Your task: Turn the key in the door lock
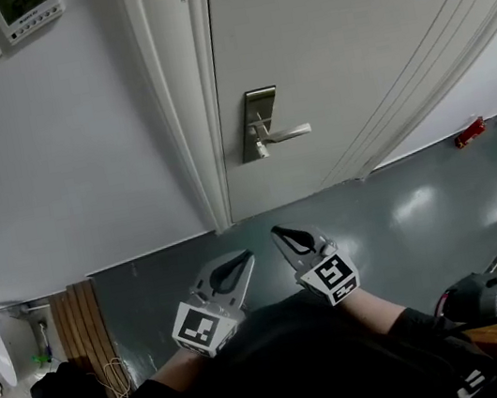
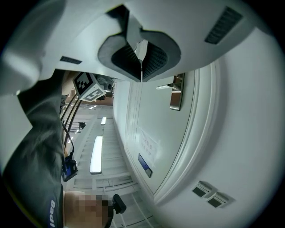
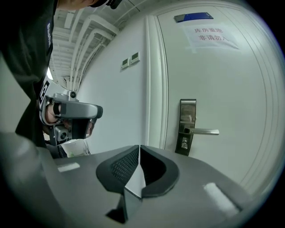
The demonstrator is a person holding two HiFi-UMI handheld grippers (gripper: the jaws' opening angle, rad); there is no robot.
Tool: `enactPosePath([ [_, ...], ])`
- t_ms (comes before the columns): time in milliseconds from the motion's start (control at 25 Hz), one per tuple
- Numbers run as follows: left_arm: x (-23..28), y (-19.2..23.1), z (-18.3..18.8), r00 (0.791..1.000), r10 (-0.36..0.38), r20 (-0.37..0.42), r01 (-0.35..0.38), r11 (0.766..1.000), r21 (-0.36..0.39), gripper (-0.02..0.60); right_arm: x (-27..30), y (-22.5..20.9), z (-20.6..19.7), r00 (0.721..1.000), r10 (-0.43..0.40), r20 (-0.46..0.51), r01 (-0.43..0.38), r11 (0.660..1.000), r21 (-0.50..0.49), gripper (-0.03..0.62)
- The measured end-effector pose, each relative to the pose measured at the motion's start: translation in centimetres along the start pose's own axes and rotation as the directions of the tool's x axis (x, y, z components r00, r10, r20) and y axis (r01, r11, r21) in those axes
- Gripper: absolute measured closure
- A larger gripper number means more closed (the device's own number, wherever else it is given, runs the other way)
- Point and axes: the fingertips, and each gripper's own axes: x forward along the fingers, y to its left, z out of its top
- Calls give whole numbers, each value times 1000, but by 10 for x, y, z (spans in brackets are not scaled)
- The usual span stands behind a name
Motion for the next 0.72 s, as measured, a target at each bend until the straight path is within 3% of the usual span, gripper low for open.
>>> enactPosePath([
  [240,22,21,9,999,20,-27,-20,1000,-9,568,28,-32,3,1000,8,-21,-9,999,-49,588],
  [440,45,28,20,998,60,-20,-60,998,23,568,49,-72,-4,997,-25,-72,14,989,-146,577],
  [720,55,36,14,992,121,-45,-120,993,9,568,84,-122,-30,973,-148,-175,76,929,-362,546],
])
